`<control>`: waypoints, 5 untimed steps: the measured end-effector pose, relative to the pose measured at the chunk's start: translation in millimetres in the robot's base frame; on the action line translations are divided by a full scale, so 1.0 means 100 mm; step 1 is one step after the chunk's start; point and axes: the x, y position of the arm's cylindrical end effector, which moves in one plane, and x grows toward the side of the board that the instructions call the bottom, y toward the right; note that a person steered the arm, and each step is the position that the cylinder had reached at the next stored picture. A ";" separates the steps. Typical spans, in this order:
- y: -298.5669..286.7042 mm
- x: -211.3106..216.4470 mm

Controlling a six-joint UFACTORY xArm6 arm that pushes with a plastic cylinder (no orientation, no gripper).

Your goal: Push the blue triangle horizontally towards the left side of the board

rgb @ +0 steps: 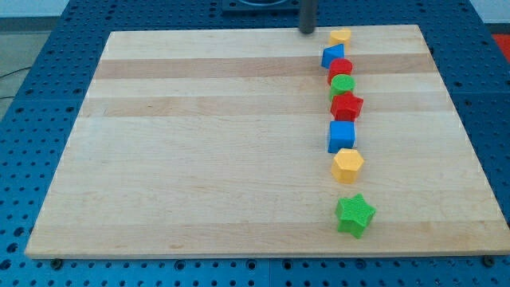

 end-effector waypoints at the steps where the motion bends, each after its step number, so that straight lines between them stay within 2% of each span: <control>1: 0.65 0.02; 3: 0.77 0.44; 5: 0.70 0.32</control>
